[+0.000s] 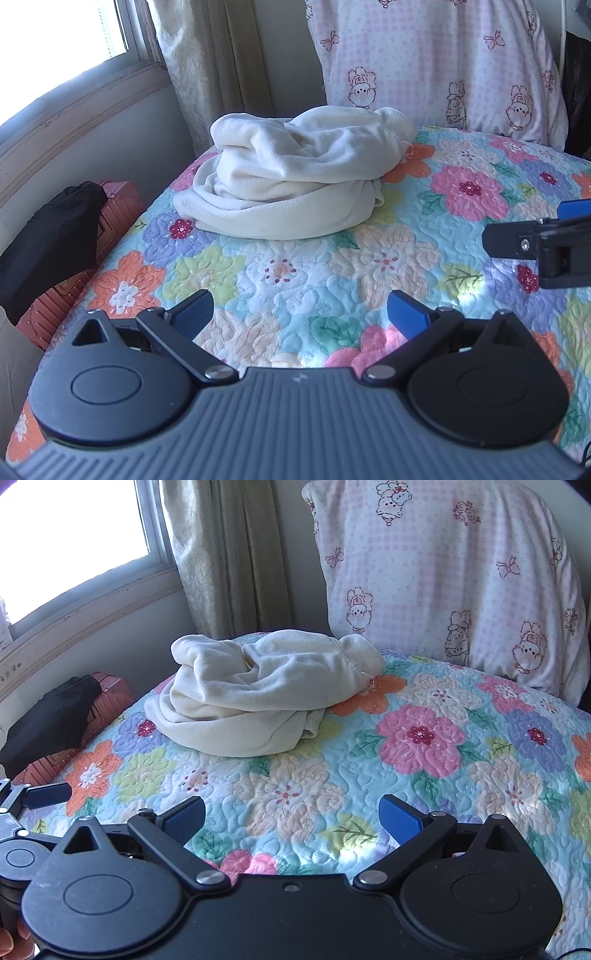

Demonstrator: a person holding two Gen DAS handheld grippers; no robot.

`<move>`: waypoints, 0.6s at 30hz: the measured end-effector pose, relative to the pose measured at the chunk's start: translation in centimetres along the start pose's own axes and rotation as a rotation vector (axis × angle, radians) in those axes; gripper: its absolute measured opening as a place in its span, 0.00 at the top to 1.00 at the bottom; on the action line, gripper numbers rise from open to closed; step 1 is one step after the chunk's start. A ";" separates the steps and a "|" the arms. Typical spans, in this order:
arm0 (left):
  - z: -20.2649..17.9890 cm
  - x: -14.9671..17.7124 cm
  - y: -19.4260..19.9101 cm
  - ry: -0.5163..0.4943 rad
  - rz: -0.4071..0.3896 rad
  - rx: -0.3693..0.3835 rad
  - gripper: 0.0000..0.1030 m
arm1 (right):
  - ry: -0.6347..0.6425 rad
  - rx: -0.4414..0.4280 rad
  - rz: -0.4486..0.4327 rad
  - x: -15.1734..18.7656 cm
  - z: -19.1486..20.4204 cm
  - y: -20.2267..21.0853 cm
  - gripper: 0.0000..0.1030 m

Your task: Fold clothes

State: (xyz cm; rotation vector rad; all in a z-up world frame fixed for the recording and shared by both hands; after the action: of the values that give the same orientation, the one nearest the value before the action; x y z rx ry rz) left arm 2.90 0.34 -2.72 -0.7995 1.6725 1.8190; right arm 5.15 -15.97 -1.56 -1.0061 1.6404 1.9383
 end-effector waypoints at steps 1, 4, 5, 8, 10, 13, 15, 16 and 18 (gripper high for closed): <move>0.0 0.0 0.0 0.002 0.001 0.004 0.02 | -0.004 0.000 0.002 0.0 0.0 0.0 0.01; -0.1 0.2 0.1 0.008 0.003 0.017 0.02 | -0.016 0.001 0.006 0.0 0.0 -0.1 0.01; -0.2 0.2 0.1 0.010 0.003 0.022 0.00 | -0.019 0.001 0.008 0.0 0.0 -0.1 0.01; -0.3 0.2 0.0 0.026 0.015 0.021 0.00 | -0.025 0.004 0.003 0.2 0.2 -0.2 0.01; 0.4 0.3 -0.4 0.052 0.025 0.046 0.00 | -0.023 0.003 0.000 0.2 -0.2 -0.1 0.01; 0.6 0.5 -0.6 0.042 0.028 0.021 0.00 | -0.017 0.000 0.001 0.3 0.0 -0.4 0.01; 0.7 0.7 -0.7 0.034 0.032 0.005 0.00 | -0.006 -0.003 0.003 0.3 0.1 -0.3 0.01; 0.7 0.7 -0.8 0.030 0.037 0.001 0.00 | -0.003 -0.002 0.002 0.3 0.2 -0.3 0.01; 0.8 0.8 -1.1 0.032 0.044 0.001 0.00 | -0.002 -0.002 0.003 0.4 0.2 -0.3 0.01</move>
State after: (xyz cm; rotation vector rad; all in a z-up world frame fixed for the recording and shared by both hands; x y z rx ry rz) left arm 3.08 1.20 -3.98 -0.8009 1.7240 1.8439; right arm 5.03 -15.73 -1.98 -1.0033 1.6399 1.9423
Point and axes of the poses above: each gripper's, at about its wrist camera, not at the fingertips, and y roughly against the way its jaws point, z to its left, x to its underside, the point moved 4 cm from there along -y, roughly the way its jaws point, and after that the axes turned 6 degrees about y, right-handed, at the moved point
